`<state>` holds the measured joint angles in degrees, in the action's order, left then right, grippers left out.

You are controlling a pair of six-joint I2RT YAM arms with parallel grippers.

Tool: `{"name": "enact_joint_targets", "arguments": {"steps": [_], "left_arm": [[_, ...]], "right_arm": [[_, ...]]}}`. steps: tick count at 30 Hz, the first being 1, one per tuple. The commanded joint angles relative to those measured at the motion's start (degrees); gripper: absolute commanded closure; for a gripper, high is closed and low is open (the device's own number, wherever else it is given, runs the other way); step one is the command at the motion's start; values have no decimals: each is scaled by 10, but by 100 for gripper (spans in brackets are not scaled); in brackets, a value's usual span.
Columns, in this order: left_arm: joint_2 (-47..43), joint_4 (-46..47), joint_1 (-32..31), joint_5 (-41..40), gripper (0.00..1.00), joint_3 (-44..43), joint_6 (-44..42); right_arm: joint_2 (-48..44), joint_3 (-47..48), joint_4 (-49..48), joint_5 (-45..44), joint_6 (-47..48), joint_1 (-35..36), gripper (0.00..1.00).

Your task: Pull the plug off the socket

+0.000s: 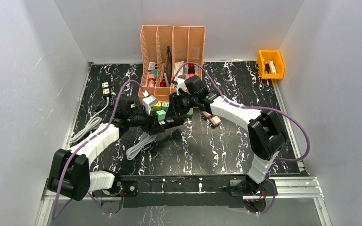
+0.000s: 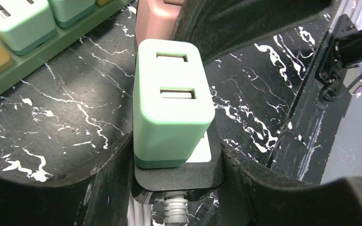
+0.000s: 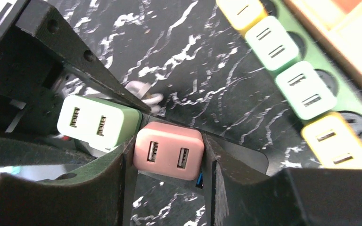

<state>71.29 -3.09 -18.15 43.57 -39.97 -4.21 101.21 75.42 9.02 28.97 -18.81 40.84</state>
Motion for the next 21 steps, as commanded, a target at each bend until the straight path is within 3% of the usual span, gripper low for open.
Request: {"name": "enact_joint_targets", "arguments": {"steps": [1,3,5,6,9,10,11,15,17,21], "left_arm": [[25,-3,2,-34,100,-36,4],[34,-5,2,-29,100,-41,4],[38,-5,2,-27,100,-44,1],[39,-5,2,-26,100,-44,1],[39,-6,3,-28,100,-44,-4],[38,-6,3,-30,100,-45,-5],[36,-7,3,-34,100,-45,-5],[27,-8,3,-53,100,-41,-7],[24,-10,3,-67,100,-39,-9],[13,-16,3,-94,100,-38,-20]], "right_arm": [[-61,31,5,-214,55,54,100],[-73,30,5,-310,86,74,100],[-92,12,-22,-289,85,60,100],[-102,-2,-43,-237,72,40,100],[-95,-43,-143,42,-45,-58,100],[-83,-54,-182,110,-90,-79,100],[-76,-52,-185,120,-98,-83,100],[-95,-5,-39,-98,25,-30,100],[-108,-19,-17,-118,0,-65,100],[-123,-82,69,-69,-92,-189,100]]}}
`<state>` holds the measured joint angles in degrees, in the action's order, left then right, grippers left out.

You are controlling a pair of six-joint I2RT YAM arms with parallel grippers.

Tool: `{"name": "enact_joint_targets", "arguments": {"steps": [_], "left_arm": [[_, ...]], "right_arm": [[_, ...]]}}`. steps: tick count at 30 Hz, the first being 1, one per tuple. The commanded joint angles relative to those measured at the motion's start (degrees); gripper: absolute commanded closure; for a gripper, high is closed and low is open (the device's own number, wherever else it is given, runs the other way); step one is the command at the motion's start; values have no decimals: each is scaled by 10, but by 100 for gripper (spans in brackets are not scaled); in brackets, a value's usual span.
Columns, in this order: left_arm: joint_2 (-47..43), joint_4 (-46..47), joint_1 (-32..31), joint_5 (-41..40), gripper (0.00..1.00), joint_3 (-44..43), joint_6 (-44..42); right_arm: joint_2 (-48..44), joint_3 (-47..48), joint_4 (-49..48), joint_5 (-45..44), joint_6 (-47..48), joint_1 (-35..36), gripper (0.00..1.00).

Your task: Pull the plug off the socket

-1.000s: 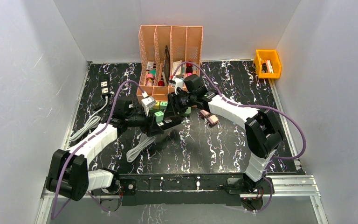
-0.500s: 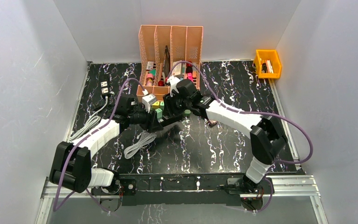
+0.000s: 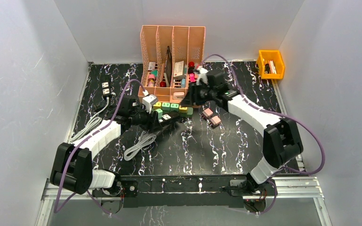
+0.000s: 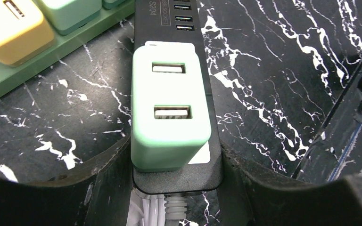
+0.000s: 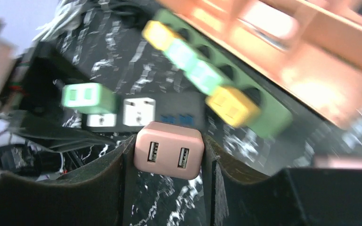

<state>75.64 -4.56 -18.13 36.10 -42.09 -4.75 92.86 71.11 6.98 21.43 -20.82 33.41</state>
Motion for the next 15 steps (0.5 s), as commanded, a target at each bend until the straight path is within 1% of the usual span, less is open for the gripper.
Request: {"name": "enact_joint_targets", "arguments": {"steps": [1,3,5,9,11,12,14,15], "left_arm": [[-33,-2,2,-23,100,-16,-16],[-37,-3,3,-25,100,-17,-17],[-40,-6,3,-26,100,-18,-19],[-46,-16,2,-34,100,-20,-32],[-52,-15,2,-33,100,-18,-35],[-54,-13,2,-30,100,-16,-35],[-57,-11,3,-26,100,-13,-35],[-58,-11,3,-26,100,-13,-34]], "right_arm": [[-44,-57,127,26,-89,-140,100],[-58,-97,174,62,-115,-191,100],[-87,-143,201,78,-142,-233,100],[-150,-233,221,70,-166,-315,100],[-162,-264,221,71,-172,-356,100],[-158,-270,220,73,-175,-365,100],[-136,-270,221,86,-177,-372,91],[-111,-268,216,102,-178,-373,89]]}}
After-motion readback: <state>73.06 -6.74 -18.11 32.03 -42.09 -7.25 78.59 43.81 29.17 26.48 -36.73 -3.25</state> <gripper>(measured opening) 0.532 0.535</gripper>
